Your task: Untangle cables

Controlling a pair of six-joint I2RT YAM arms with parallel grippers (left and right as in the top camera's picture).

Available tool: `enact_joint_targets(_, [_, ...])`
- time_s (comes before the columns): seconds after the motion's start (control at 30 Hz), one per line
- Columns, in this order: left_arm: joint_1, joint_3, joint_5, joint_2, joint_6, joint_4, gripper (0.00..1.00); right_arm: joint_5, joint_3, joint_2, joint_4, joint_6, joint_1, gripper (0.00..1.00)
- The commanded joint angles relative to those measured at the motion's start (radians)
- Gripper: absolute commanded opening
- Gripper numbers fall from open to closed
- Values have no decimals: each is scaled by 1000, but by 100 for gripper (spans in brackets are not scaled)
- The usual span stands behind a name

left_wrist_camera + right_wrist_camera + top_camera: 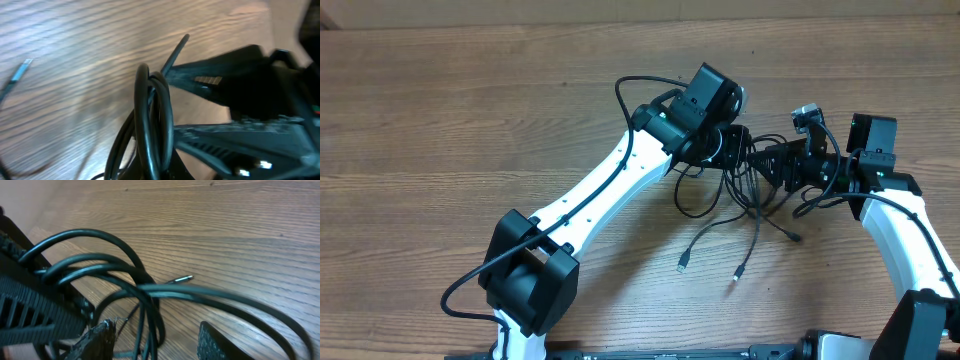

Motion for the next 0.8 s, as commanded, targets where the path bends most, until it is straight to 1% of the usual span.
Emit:
enact_joint_targets(0.0, [0,2,132,-14,23,26,4,-41,13,0,10,-27,-2,48])
enact_joint_targets(0.03, [0,2,138,-14,22,29,4,-41,13,0,12,-27,-2,45])
enact_joint_targets(0.1, [0,2,150,-14,23,31,4,-41,13,0,18,-27,-2,29])
enact_joint_targets(0.17, [0,2,150,-14,23,28,4,-41,13,0,25,-27,-2,16])
enact_joint_targets(0.3, [0,2,128,-14,23,28,4,-41,13,0,27,-26,-2,15])
enact_joint_targets(0.37, [0,2,114,-14,23,27,4,-41,13,0,27,-26,-2,21])
enact_joint_targets(0.43, [0,2,108,-14,22,28,4,-41,13,0,27,-26,-2,32])
enact_joint_targets(0.5, [0,2,100,-14,23,27,4,-41,13,0,27,-26,-2,40])
enact_joint_targets(0.53, [0,2,96,-14,23,24,4,-41,13,0,27,-26,-2,43])
enact_joint_targets(0.57, [0,2,94,-14,23,24,4,-41,13,0,28,-26,-2,43])
enact_joint_targets(0.63, [0,2,93,-14,23,23,4,-40,13,0,28,-26,-2,41])
enact_joint_targets(0.7, [0,2,94,-14,23,20,4,-40,13,0,29,-26,-2,22])
enact_joint_targets(0.77, [0,2,94,-14,23,17,4,-40,13,0,29,-26,-2,12])
